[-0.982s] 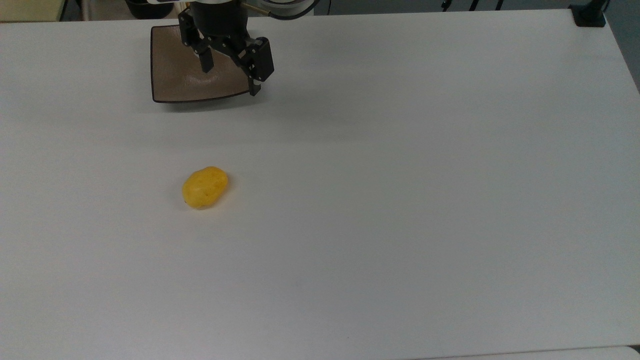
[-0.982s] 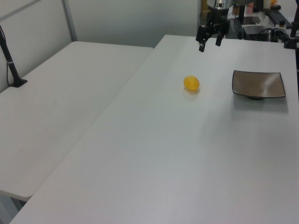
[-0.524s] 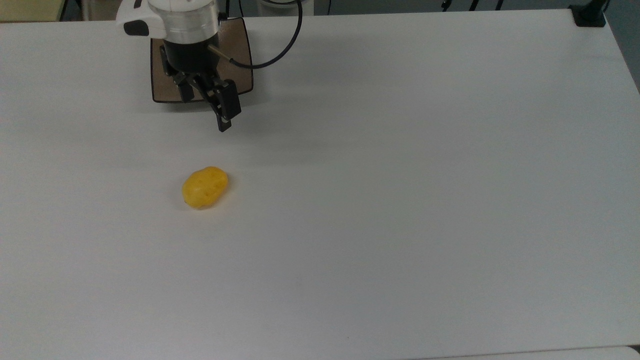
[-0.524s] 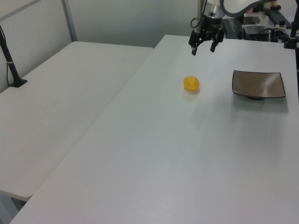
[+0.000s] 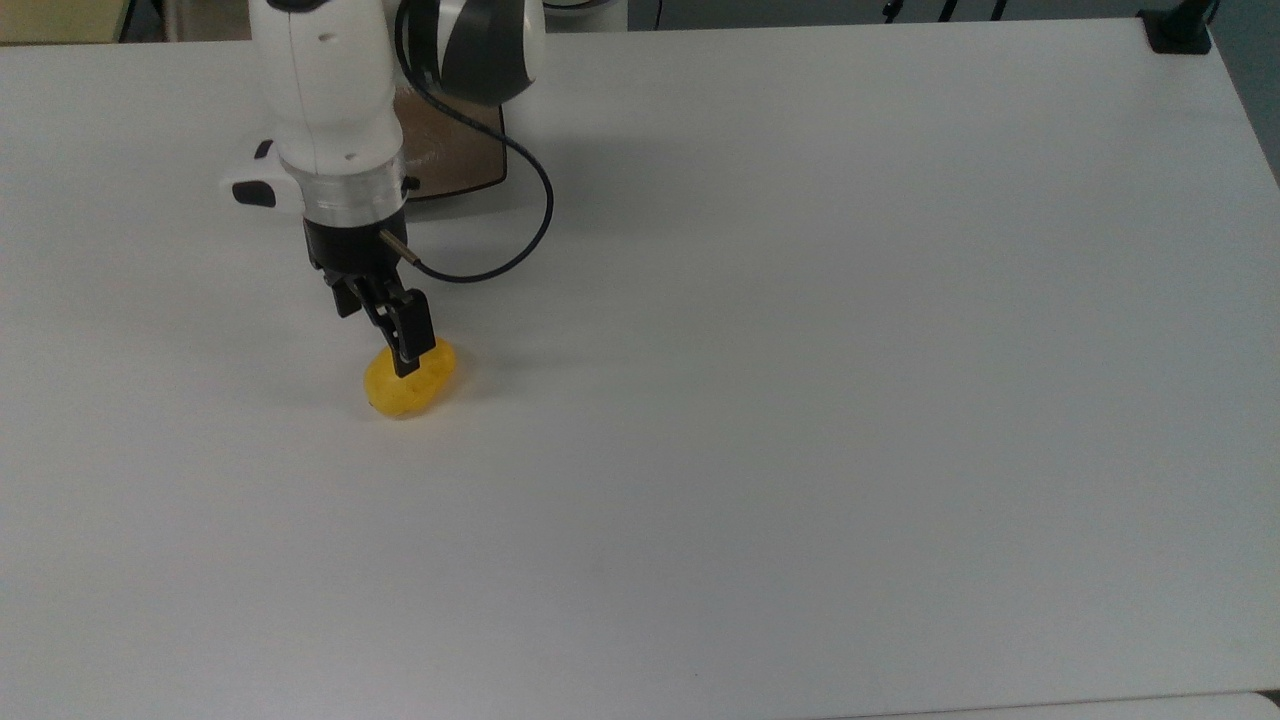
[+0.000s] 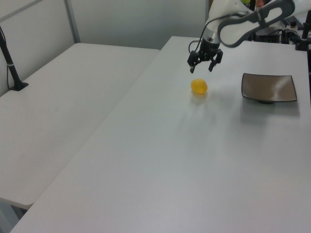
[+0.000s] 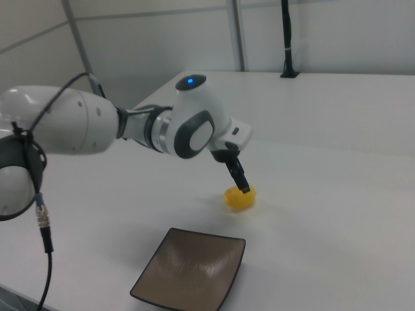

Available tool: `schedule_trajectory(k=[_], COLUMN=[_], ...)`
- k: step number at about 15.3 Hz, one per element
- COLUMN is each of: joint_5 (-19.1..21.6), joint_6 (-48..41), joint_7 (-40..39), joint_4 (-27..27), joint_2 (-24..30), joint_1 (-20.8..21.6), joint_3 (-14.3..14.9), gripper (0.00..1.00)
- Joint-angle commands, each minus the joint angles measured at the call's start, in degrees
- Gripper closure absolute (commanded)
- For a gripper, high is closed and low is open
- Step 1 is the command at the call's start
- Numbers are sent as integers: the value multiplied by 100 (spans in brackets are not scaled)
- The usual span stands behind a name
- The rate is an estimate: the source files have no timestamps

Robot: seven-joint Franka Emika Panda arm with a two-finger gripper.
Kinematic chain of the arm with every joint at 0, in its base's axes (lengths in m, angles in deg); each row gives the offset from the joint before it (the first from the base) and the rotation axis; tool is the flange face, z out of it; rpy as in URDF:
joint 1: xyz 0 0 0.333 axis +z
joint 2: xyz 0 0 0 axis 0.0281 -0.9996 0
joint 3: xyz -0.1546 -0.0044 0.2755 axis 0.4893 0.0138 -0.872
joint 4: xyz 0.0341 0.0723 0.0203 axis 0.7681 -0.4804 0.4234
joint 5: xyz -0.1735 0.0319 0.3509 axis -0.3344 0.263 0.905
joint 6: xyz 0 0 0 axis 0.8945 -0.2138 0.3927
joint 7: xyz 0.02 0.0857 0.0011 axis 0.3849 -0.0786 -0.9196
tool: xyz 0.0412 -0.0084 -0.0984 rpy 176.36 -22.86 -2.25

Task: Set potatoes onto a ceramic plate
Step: 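Lower the gripper onto the yellow potato and close it, then lift the held potato and carry it over the brown plate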

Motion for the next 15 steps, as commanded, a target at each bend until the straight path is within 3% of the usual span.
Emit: schedule_trajectory(k=[1, 6, 11, 12, 13, 15], joint_5=[-100, -161, -486, -591, -679, -680], joint_6=[113, 122, 140, 140, 140, 140], joint_7=[170, 153, 161, 161, 161, 161], joint_4=[100, 126, 135, 135, 135, 144], joint_2=[-140, -367, -596, -649, -649, -649], joint_1=[-43, -26, 26, 96, 106, 97], joint_3=[-9, -9, -36, -36, -36, -36], gripper=[0, 0, 0, 13, 41, 54])
